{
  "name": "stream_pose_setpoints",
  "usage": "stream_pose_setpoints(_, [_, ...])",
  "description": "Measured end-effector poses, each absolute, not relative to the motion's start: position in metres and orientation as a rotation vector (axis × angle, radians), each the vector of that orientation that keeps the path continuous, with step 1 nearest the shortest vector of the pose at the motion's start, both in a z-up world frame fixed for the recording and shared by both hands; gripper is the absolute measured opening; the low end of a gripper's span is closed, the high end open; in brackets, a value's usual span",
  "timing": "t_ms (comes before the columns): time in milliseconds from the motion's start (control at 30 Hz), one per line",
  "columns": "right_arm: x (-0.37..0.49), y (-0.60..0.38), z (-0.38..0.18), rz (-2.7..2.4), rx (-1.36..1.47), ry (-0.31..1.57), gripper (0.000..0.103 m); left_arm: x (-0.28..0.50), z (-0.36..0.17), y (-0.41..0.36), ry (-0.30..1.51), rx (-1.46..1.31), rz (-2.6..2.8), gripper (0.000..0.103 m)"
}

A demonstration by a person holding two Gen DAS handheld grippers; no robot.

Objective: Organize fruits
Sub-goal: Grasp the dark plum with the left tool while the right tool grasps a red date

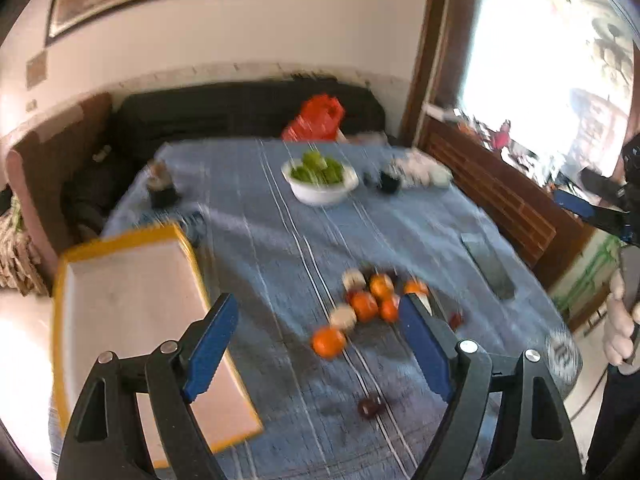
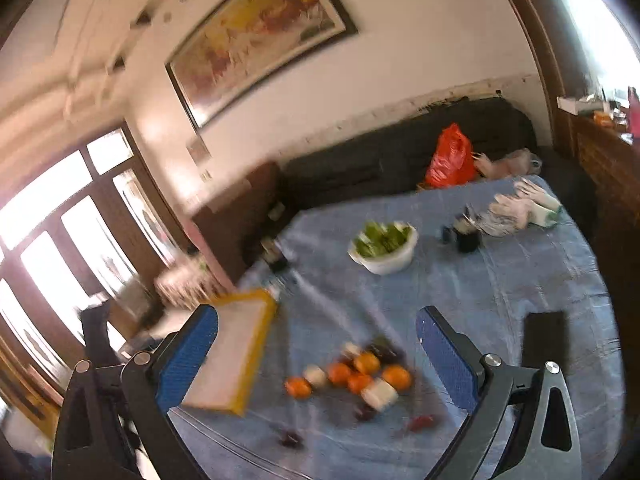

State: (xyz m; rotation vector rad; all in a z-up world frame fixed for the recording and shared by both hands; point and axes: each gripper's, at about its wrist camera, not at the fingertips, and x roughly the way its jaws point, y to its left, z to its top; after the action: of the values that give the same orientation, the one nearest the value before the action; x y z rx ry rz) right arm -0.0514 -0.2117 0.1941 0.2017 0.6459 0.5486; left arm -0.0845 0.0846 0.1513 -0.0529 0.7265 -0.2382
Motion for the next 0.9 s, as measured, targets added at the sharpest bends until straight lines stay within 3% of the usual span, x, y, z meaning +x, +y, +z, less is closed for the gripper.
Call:
stream_pose_setpoints(100, [-0.045,-0.198,0.134,0.446,0.099,0.791,0.101,-0.084,0.107,0.075,0.825,-0.082,-0.261,0.081])
stream_pose_setpoints(200, [-0.041,-0.204,0.087,0.385,0.084,0.879,0.099,-0.088,0.074,0.064,0.896,-0.091,-0.297,0.066])
stream_pose_setpoints(233, [-0.040,-0.208,0.079,0.351,0.074,0.886,0.094,-0.089,0.067,0.059,0.908,-0.078,-0.300,0.060])
stream_pose_setpoints(300, [-0.037,-0.213,0.067,0.329,0.083,0.914,0.084,-0.092,0.061,0.051,0.912,-0.049,-0.321,0.059])
stream_pose_setpoints(500, [-0.022,-0.210,0.044,0.290,0.048,0.967,0.082,-0.095,0.050,0.042,0.899,-0.011,-0.347,0.050])
stream_pose_setpoints(700, [-0.015,-0.197,0.028,0.312,0.031,1.011,0.055,-0.095,0.043,0.039,0.914,0.015,-0.363,0.035])
stream_pose_setpoints(900, [-0.010,-0.191,0.016,0.309,-0.008,1.024,0.042,-0.096,0.038,0.033,0.919,0.053,-0.372,0.031])
